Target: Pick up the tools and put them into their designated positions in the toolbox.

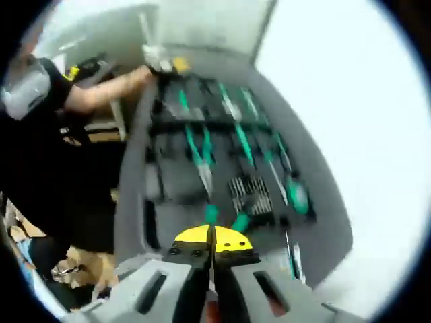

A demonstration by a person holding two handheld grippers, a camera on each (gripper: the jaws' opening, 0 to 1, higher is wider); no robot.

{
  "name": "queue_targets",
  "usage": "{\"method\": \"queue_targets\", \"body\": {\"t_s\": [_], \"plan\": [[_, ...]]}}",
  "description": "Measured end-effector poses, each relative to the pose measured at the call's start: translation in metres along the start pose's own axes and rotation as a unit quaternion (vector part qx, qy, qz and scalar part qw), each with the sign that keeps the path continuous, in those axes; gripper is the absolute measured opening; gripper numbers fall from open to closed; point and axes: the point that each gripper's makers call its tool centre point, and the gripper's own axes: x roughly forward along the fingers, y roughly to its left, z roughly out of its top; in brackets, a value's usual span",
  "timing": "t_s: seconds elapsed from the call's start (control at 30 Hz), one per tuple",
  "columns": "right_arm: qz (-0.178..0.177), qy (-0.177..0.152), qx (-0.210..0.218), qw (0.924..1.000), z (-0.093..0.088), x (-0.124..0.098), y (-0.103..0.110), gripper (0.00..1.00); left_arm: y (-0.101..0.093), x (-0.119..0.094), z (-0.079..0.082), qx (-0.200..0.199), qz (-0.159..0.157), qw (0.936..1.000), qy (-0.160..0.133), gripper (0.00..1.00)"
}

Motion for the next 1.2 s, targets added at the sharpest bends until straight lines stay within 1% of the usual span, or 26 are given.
{"method": "queue_targets", "body": {"t_s": [0.03,0.07,0.13,0.2,0.23,0.27,0.3,0.33,0.37,0.4,0.47,0.5,0.53,0.57,0.6,0.63,0.67,0.7,0.73,0.77,0.8,0.83,0.87,0.9,1.03,1.2], "plan": [[0.009,0.014,-0.009,0.9998,0.002,0.008,0.005,0.0,0.0,0.0,-0.001,0.001,0.001,1.0,0.001,0.28],[-0.003,0.059,-0.033,0.9977,-0.002,0.016,0.01,0.0,0.0,0.0,-0.001,0.003,0.002,1.0,0.004,0.28],[-0.014,0.076,-0.036,0.9964,-0.001,0.02,0.0,0.0,0.0,0.0,-0.002,0.004,0.005,1.0,0.006,0.27],[-0.022,0.098,-0.059,0.9932,-0.008,0.019,-0.011,0.0,-0.001,-0.001,-0.003,0.005,0.008,0.9999,0.009,0.27],[-0.025,0.106,-0.058,0.9924,-0.01,0.02,-0.009,0.01,-0.002,-0.001,-0.004,0.004,0.008,0.9999,0.009,0.27],[-0.006,0.117,-0.031,0.9926,-0.018,0.026,-0.003,0.05,-0.002,-0.001,-0.004,0.004,0.008,0.9999,0.009,0.27],[0.006,0.132,-0.019,0.9911,-0.025,0.03,0.005,0.14,-0.003,-0.001,-0.004,0.005,0.008,0.9999,0.01,0.27],[0.018,0.148,-0.01,0.9888,-0.035,0.038,0.011,0.22,-0.002,-0.001,-0.004,0.005,0.007,0.9999,0.01,0.27],[0.018,0.162,-0.018,0.9865,-0.041,0.044,0.015,0.26,-0.001,0.0,-0.004,0.006,0.007,0.9999,0.009,0.27],[0.018,0.176,-0.031,0.9837,-0.051,0.053,0.015,0.23,-0.001,0.0,-0.004,0.006,0.007,0.9999,0.009,0.27],[0.006,0.18,-0.053,0.9822,-0.064,0.071,0.006,0.21,-0.002,0.0,-0.003,0.005,0.006,0.9999,0.007,0.27],[0.0,0.183,-0.047,0.9821,-0.07,0.078,0.0,0.21,-0.001,0.0,-0.003,0.004,0.007,0.9999,0.006,0.27],[-0.01,0.199,-0.028,0.9796,-0.078,0.081,0.0,0.21,0.0,0.0,-0.003,0.004,0.007,0.9999,0.006,0.27],[-0.012,0.223,0.001,0.9748,-0.093,0.087,-0.002,0.21,0.0,0.0,-0.003,0.003,0.007,0.9999,0.007,0.27],[0.005,0.255,0.009,0.9669,-0.104,0.09,0.009,0.16,0.0,0.0,-0.004,0.003,0.006,0.9999,0.008,0.27],[-0.011,0.231,-0.039,0.972,-0.094,0.094,-0.003,0.1,0.0,0.0,-0.004,0.004,0.006,0.9999,0.009,0.27],[0.011,0.249,-0.029,0.9681,-0.094,0.09,0.004,0.09,0.0,0.001,-0.005,0.006,0.006,0.9999,0.011,0.27],[0.025,0.23,-0.024,0.9725,-0.082,0.096,0.01,0.09,0.0,0.001,-0.006,0.007,0.006,0.9999,0.012,0.27],[0.035,0.206,-0.045,0.9769,-0.071,0.1,0.014,0.07,0.001,0.001,-0.006,0.008,0.006,0.9999,0.013,0.27],[0.051,0.168,-0.022,0.9842,-0.048,0.107,0.036,0.07,0.001,0.002,-0.006,0.008,0.006,0.9999,0.013,0.27],[0.061,0.16,-0.006,0.9853,-0.043,0.108,0.042,0.07,0.001,0.002,-0.006,0.008,0.005,0.9999,0.012,0.27],[0.081,0.125,-0.02,0.9886,-0.025,0.114,0.054,0.07,0.001,0.002,-0.005,0.007,0.004,0.9999,0.011,0.27],[0.087,0.111,-0.028,0.9896,-0.015,0.119,0.059,0.07,0.002,0.001,-0.004,0.006,0.003,0.9999,0.008,0.27],[0.1,0.102,-0.033,0.9891,-0.005,0.127,0.071,0.07,0.002,0.001,-0.004,0.005,0.003,1.0,0.007,0.27],[0.121,0.091,-0.109,0.9824,0.018,0.155,0.092,0.07,0.001,0.001,-0.003,0.004,0.004,1.0,0.007,0.27],[0.142,0.094,-0.153,0.9734,0.031,0.181,0.1,0.07,0.0,0.002,-0.007,0.01,0.005,0.9998,0.015,0.27]]}}
